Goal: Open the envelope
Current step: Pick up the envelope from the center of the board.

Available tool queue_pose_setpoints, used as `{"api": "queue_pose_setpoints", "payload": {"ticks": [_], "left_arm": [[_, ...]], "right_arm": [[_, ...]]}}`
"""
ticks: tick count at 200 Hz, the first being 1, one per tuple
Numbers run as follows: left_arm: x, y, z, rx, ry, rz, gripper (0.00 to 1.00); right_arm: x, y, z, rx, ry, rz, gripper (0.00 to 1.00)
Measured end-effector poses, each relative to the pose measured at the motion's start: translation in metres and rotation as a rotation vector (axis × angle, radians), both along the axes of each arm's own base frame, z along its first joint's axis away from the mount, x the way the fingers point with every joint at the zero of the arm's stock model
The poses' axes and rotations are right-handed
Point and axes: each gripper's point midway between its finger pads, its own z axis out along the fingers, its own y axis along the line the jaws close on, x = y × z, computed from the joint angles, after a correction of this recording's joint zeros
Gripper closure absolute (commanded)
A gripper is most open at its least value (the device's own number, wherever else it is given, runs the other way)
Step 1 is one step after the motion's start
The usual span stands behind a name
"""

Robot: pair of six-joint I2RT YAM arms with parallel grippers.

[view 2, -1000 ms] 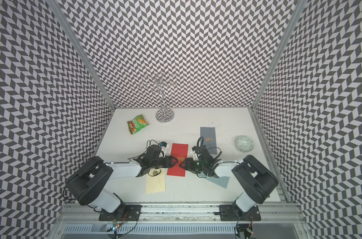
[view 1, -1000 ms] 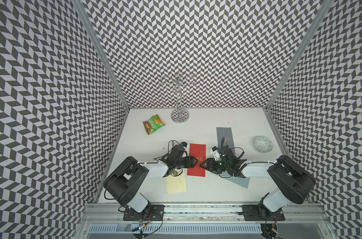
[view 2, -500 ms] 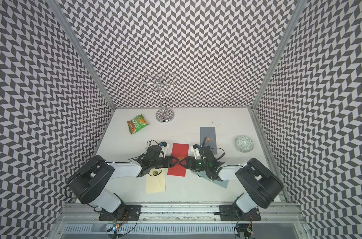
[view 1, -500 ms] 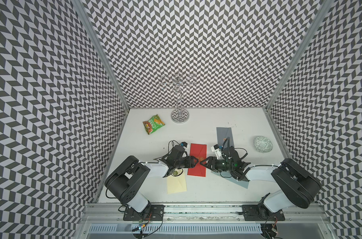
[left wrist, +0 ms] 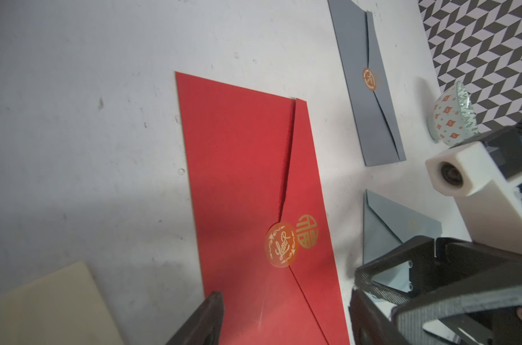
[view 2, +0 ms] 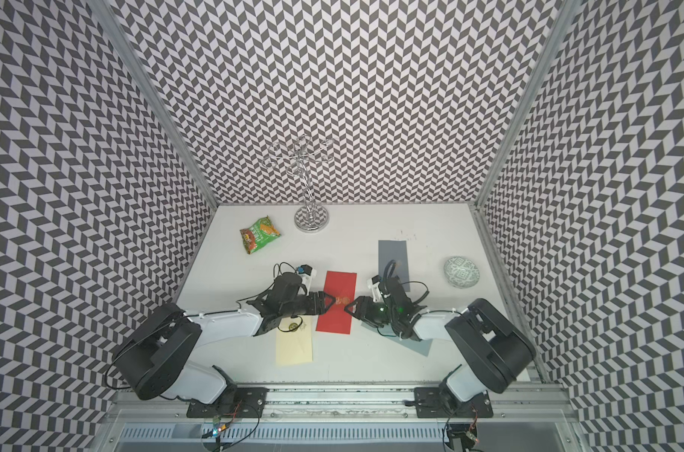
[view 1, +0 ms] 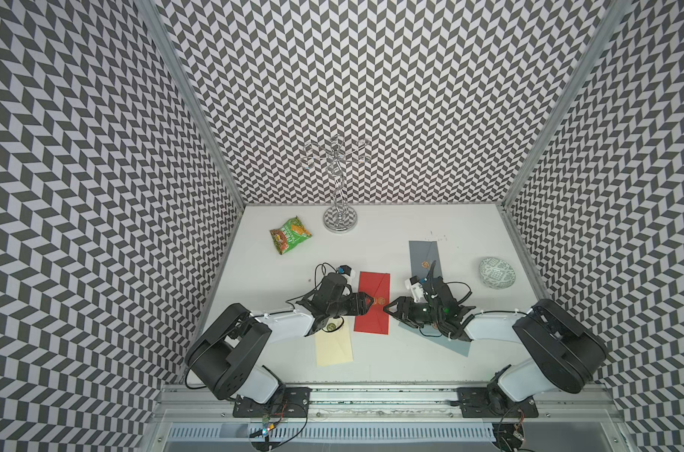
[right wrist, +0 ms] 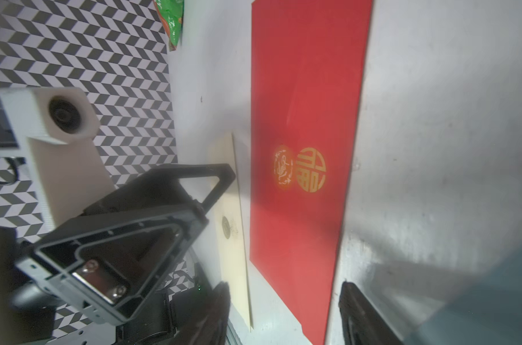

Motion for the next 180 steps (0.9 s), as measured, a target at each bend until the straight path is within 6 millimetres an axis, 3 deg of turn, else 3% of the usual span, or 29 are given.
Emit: {"api": "queue_pose_setpoints", "payload": {"ticks": [46,106,180], "left_arm": [[0.010,0.002,-0.019,0.069,0.043,0.019,0.30],[0.021,-0.007,-0.019,0.065,0.031,0.010,0.31],[0.021,-0.008,-0.019,0.026,0.017,0.023,0.32]], "right_arm": [[0.003,0.002,-0.007,-0.017,0.023,0.002,0.39],[0.010,0.011,-0.007,0.002,0.023,0.011,0.37],[0.008,0.009,0.005,0.079,-0.002,-0.024,0.36]]}}
